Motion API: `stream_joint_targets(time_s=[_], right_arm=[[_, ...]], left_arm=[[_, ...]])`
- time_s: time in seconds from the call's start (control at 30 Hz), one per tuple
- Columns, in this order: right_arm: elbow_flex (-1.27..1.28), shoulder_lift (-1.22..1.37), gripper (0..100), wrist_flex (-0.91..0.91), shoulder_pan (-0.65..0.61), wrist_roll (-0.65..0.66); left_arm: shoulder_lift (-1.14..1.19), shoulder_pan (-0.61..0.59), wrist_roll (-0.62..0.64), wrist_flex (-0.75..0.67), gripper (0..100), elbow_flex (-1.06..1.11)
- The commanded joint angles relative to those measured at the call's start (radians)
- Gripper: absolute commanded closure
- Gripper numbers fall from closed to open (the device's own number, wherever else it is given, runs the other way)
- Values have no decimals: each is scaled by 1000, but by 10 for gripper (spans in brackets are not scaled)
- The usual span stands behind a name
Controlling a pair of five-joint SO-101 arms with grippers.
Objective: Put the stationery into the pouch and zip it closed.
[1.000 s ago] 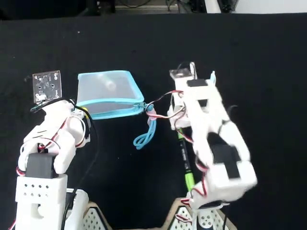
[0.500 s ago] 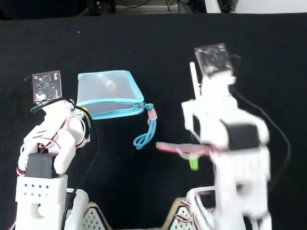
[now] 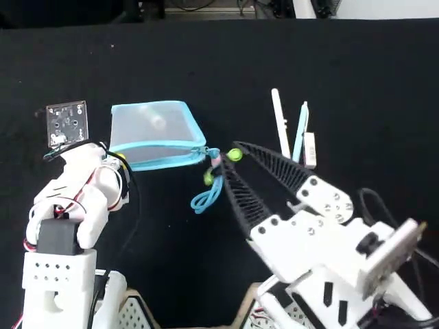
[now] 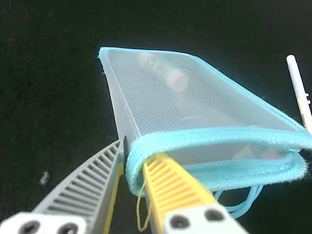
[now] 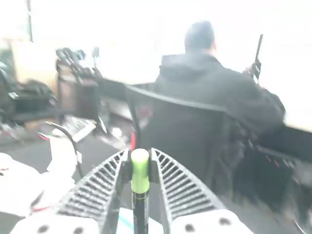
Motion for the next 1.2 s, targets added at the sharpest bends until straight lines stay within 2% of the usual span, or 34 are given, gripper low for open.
stream_joint_targets(time_s=[0.0,0.1,0.33,0.67,0.83,0.97,1.17], right_arm=[[102,-38,987,-149,-92,6],[232,-59,987,-245,-138,6],[486,-114,987,-531,-137,6],[760,-127,988,-819,-133,8],[845,-130,988,-973,-28,8],[852,-125,988,-993,32,6],[955,-128,987,-993,3,6]], left_arm=[[-14,-7,8,0,970,-13],[-14,-7,6,0,970,-13],[-14,-7,6,0,970,-13],[-14,-7,6,0,970,-13],[-14,-7,5,0,970,-13],[-14,-7,6,0,970,-13],[-14,-7,6,0,970,-13]])
